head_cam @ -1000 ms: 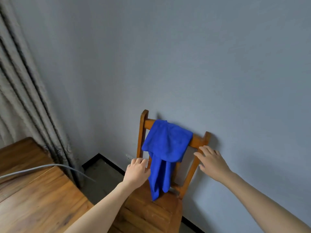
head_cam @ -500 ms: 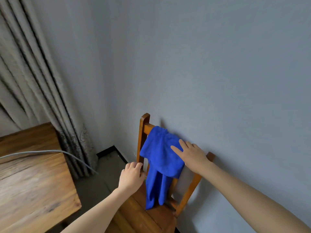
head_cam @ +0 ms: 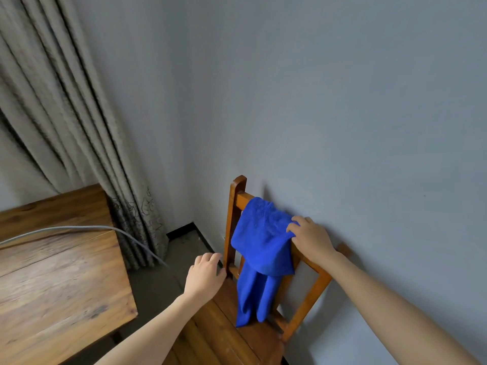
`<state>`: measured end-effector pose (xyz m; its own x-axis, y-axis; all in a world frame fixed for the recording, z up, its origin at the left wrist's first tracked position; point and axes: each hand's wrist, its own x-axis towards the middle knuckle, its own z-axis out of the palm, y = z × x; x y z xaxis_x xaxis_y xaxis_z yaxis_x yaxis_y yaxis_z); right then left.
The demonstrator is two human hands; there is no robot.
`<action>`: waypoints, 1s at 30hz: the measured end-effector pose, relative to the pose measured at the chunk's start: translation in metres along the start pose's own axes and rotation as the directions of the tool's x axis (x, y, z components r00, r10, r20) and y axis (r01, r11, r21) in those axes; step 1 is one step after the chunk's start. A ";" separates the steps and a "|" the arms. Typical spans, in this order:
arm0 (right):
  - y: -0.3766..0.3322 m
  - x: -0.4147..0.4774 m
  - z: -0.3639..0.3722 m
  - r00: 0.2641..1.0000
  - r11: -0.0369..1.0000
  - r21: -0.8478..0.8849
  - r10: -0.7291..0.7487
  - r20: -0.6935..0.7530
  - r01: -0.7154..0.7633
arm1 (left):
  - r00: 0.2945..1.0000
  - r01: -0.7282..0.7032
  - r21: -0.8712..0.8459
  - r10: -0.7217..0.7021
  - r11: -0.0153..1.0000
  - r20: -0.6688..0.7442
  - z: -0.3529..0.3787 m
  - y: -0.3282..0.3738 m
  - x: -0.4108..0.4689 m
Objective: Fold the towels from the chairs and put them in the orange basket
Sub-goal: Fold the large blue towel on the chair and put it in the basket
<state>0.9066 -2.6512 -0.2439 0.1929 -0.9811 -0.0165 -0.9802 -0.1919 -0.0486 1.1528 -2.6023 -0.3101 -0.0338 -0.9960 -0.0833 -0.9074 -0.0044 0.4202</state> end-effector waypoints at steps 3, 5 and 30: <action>-0.010 0.004 -0.032 0.972 0.829 0.546 0.210 -0.108 -0.118 | 0.998 -0.046 -0.139 0.039 0.989 -0.053 -0.015 0.017 0.004; -0.019 0.003 -0.066 0.960 0.705 0.706 0.236 -0.149 -0.064 | 0.993 -0.094 -0.278 0.070 0.956 -0.094 -0.030 0.034 0.006; -0.072 -0.034 -0.134 0.907 0.781 0.625 -0.260 0.332 -0.005 | 0.992 -0.125 -0.899 0.032 0.420 -0.123 -0.141 -0.005 -0.046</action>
<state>0.9647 -2.6076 -0.1062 0.4443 -0.8314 -0.3336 -0.7383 -0.1290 -0.6620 1.2178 -2.5689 -0.1810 -0.0106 -0.9991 0.0419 0.0000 0.0419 0.9991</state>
